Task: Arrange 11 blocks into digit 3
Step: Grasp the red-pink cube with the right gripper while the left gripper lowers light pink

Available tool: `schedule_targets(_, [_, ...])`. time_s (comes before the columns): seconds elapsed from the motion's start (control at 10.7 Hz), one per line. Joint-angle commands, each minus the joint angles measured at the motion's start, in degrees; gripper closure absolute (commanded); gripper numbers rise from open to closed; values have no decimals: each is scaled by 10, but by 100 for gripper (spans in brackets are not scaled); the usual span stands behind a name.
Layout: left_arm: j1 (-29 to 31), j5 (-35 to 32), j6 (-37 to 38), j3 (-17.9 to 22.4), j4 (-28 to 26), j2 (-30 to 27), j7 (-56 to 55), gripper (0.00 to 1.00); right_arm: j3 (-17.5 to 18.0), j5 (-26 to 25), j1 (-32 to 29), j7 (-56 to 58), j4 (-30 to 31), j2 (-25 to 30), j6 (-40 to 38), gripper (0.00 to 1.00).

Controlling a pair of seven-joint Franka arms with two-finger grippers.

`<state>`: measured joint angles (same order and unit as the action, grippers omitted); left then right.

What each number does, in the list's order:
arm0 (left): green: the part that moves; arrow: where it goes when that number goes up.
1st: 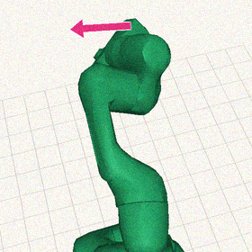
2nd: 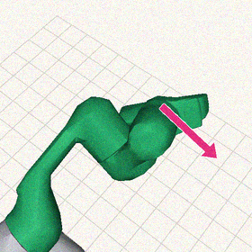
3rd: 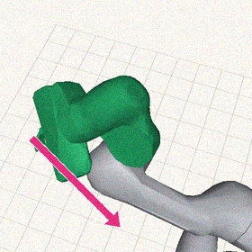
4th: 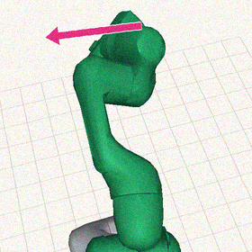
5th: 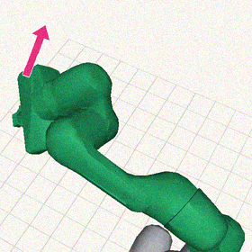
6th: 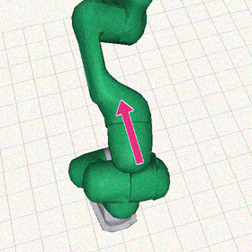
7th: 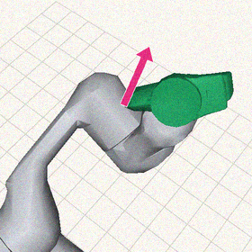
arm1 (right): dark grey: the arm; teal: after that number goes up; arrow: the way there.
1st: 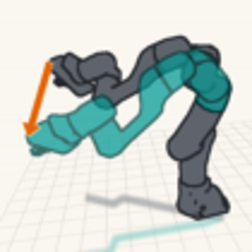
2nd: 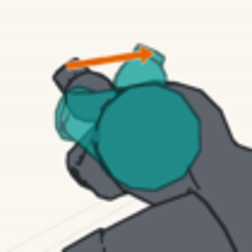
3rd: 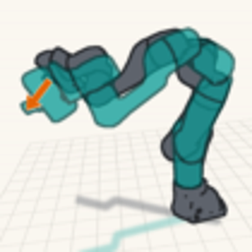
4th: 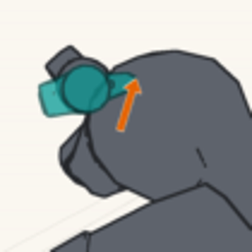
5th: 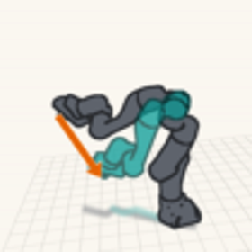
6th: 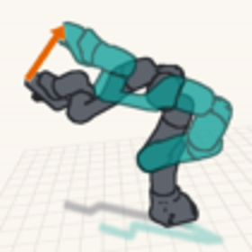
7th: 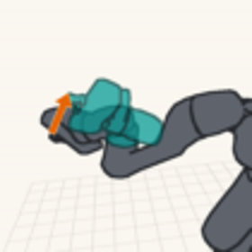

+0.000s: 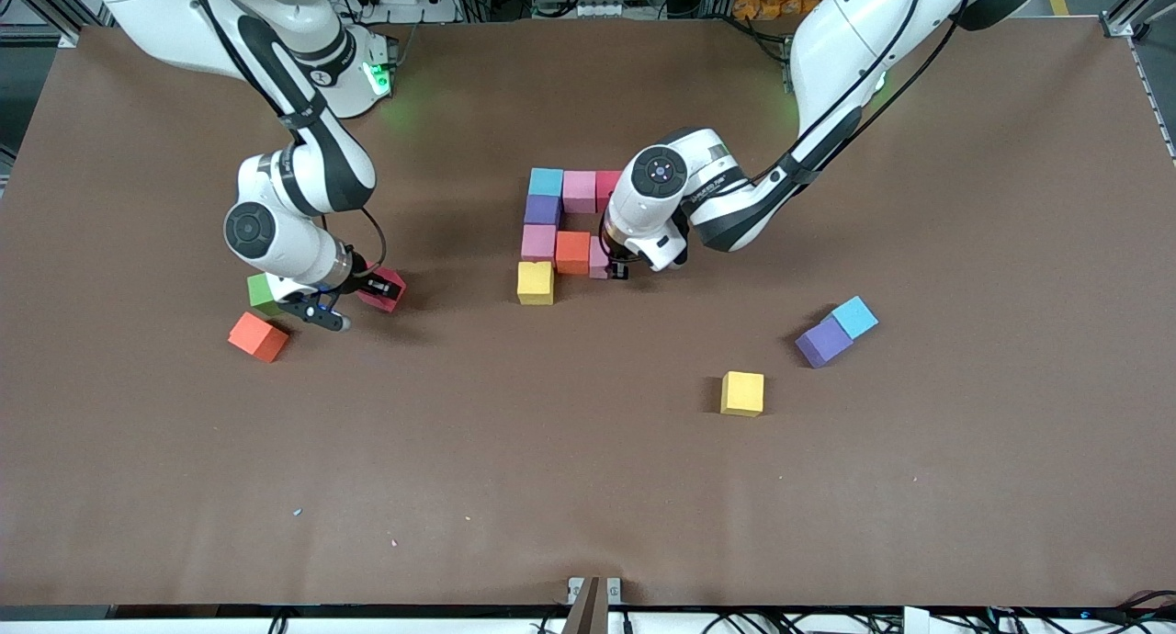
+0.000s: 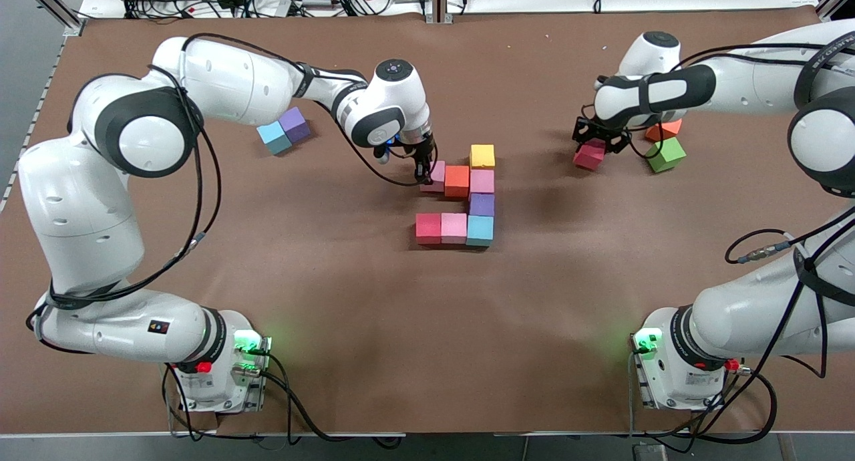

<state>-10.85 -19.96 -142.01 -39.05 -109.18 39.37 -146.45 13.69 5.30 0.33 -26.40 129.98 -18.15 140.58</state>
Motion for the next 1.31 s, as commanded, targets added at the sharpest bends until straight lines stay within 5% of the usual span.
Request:
schedule_targets(0.0, [-8,-11,4,4,12,7,-15,100,1,2,44,31,-130,-52,-102,68])
schedule_targets(0.19, [-11,-10,5,4,13,13,-15,91,0,-8,79,29,-277,-127,-200,68])
schedule_targets(0.56, [-12,-10,5,4,14,13,-16,66,-1,-72,129,28,-480,-252,-257,67])
schedule_targets(0.66, [-12,-10,5,4,13,12,-15,52,-2,-72,144,25,-516,-278,-260,67])
schedule_targets(0.75, [-12,-13,5,4,12,12,-12,13,-3,-72,157,13,-541,-296,-262,67])
schedule_targets(0.84, [-19,-14,5,4,12,11,-9,0,-3,-72,168,-18,-571,-317,-269,67])
schedule_targets(1.22, [-19,-16,39,5,13,-8,-9,0,-16,-72,222,-59,-626,-360,-273,67])
